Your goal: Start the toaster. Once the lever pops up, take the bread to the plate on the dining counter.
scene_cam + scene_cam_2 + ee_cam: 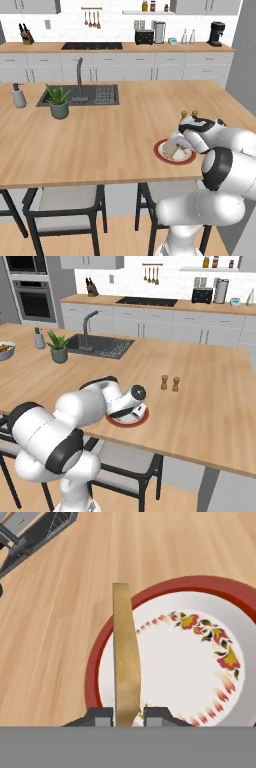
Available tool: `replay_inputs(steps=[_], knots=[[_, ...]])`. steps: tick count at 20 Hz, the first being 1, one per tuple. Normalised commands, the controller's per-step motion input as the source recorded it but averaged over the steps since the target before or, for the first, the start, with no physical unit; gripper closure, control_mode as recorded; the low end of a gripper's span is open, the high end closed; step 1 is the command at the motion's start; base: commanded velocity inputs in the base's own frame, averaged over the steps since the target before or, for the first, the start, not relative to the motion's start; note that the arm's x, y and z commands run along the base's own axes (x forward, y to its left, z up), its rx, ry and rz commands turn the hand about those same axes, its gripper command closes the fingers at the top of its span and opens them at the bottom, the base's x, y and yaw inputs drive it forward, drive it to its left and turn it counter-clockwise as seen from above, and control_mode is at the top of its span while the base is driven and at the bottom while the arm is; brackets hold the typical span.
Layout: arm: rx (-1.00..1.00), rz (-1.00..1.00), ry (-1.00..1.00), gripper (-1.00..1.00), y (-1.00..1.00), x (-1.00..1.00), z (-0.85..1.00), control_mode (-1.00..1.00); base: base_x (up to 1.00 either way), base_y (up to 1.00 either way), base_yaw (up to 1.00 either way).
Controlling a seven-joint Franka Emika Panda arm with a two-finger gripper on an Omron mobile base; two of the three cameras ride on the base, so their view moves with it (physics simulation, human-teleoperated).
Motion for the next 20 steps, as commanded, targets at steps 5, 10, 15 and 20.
replay_inputs(steps=[5, 10, 15, 20], knots=[[0.00, 0.00, 0.00, -1.00, 0.00, 0.00, 0.00, -1.00, 0.00, 0.00, 0.00], [0.00, 0.02, 0.00, -1.00, -0.04, 0.00, 0.00, -1.00, 0.00, 0.00, 0.00], [0.00, 0.00, 0.00, -1.00, -0.04, 0.00, 0.00, -1.00, 0.00, 0.00, 0.00], [-0.06, -0.01, 0.09, -1.00, -0.14, 0.00, 0.19, -1.00, 0.00, 0.00, 0.00]])
